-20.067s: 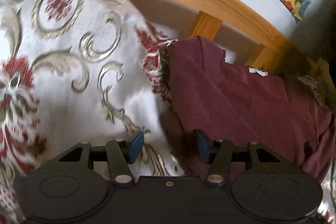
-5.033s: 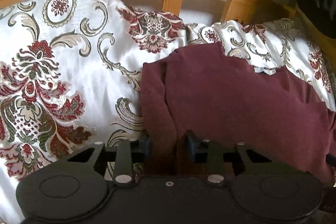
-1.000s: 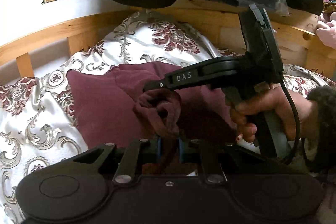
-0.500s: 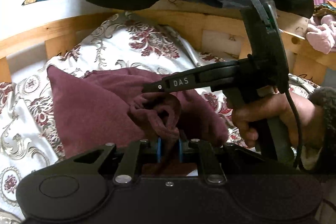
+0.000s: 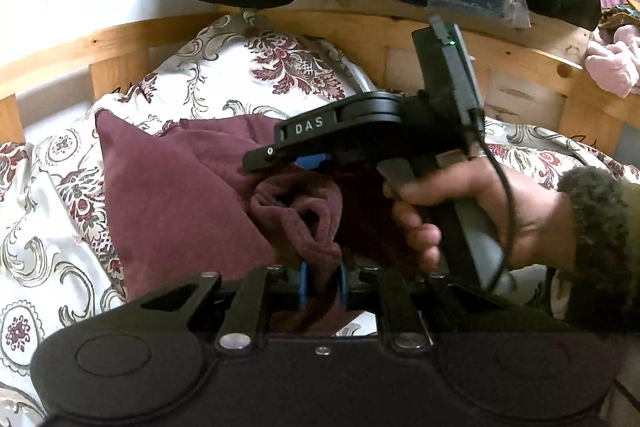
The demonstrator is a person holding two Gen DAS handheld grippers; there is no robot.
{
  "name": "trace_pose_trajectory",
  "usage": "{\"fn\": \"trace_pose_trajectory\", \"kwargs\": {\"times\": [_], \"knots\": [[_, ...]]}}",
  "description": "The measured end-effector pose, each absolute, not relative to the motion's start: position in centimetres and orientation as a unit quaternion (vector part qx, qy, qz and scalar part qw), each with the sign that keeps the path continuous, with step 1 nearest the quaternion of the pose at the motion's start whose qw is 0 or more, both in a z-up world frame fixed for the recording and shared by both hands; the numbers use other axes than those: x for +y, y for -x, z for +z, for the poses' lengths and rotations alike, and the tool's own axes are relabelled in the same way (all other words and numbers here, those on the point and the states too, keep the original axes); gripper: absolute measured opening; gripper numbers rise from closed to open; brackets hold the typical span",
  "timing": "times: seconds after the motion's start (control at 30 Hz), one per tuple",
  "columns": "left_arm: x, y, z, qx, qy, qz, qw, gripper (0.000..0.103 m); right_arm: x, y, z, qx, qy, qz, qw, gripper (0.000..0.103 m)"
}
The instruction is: Fold small clothes
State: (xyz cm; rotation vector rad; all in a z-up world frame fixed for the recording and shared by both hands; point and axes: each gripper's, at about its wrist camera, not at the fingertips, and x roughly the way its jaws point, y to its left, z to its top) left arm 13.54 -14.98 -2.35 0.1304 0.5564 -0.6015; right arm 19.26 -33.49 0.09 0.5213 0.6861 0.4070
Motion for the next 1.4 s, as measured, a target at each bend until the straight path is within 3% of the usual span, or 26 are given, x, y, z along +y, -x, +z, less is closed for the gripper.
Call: {"fn": "trace_pose_trajectory", "kwargs": {"times": [0.03,0.13,0.5,1.07,1.27,1.33,1.4], "knots": [[-14.9,-13.5,-2.4,0.27,-0.063,-0.292,0.915,0.016,-33.5,-19.3,0.1,0.323,-0.25,0.192,0.892,0.017],[-15.1,-13.6,-2.5,0.268,-0.055,-0.292,0.916,0.016,-33.3,-18.7,0.8,0.289,-0.22,0.179,0.914,0.01],[-17.4,-14.3,-2.5,0.251,-0.052,-0.319,0.913,0.016,-33.5,-16.3,5.1,0.212,-0.112,0.142,0.96,0.009],[-19.1,-15.7,-3.6,0.261,-0.057,-0.344,0.9,0.017,-37.6,-16.4,4.7,0.258,-0.133,0.078,0.954,0.0],[-19.0,-15.8,-3.7,0.268,-0.059,-0.342,0.899,0.017,-38.5,-17.4,3.0,0.319,-0.189,0.099,0.924,0.005],[-19.1,-15.6,-3.6,0.269,-0.06,-0.342,0.898,0.017,-38.3,-17.9,2.1,0.339,-0.189,0.101,0.916,0.024],[-19.1,-15.6,-3.6,0.27,-0.06,-0.342,0.898,0.018,-38.1,-18.0,1.5,0.344,-0.193,0.101,0.913,0.034]]}}
